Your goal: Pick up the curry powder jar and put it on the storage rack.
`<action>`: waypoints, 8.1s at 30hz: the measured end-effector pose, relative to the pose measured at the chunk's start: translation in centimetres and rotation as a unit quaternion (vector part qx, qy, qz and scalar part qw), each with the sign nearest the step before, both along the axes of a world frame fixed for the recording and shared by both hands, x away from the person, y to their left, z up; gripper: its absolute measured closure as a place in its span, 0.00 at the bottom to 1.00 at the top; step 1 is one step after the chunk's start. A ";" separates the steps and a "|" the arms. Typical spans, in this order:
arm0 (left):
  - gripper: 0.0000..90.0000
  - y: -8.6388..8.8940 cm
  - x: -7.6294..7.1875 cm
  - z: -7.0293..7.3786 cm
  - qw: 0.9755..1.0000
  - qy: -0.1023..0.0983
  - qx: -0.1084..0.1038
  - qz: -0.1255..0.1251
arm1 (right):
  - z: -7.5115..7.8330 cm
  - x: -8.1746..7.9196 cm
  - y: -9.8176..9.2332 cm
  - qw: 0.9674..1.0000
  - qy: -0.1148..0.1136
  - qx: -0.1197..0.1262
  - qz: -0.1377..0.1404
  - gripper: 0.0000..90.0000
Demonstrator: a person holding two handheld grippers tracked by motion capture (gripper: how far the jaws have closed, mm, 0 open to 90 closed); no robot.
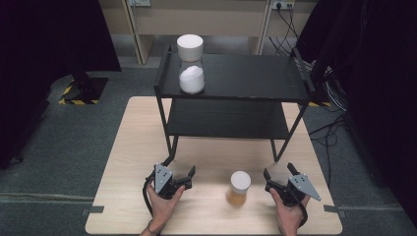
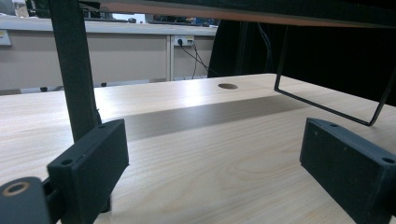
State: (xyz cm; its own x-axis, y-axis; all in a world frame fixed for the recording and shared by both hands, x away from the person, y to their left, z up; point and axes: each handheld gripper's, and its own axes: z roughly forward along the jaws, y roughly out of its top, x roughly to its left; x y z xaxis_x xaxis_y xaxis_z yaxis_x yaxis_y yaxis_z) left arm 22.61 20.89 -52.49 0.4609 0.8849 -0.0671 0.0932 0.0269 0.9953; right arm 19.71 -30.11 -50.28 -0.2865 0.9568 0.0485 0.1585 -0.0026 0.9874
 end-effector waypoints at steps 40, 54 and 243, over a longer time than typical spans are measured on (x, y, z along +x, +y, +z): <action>0.08 0.0 0.0 0.0 1.000 0.001 0.002 0.000 | 2.5 -3.3 3.3 0.982 -0.068 0.017 0.176 0.06; 0.08 0.0 0.0 0.1 1.000 0.000 0.003 -0.001 | 0.8 -3.7 4.2 0.983 -0.069 0.012 0.170 0.28; 0.08 0.0 0.0 0.1 1.000 0.000 0.005 -0.003 | 22.7 0.8 5.4 0.977 -0.211 0.028 0.031 0.38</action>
State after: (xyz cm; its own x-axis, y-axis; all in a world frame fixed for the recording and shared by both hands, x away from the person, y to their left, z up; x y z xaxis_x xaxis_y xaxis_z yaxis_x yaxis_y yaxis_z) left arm 22.65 20.86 -52.42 0.4658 0.8830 -0.0587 0.0928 0.0172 0.9955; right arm 20.56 -24.76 -27.61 -0.3499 0.9361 -0.0355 -0.2614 -0.0612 0.9633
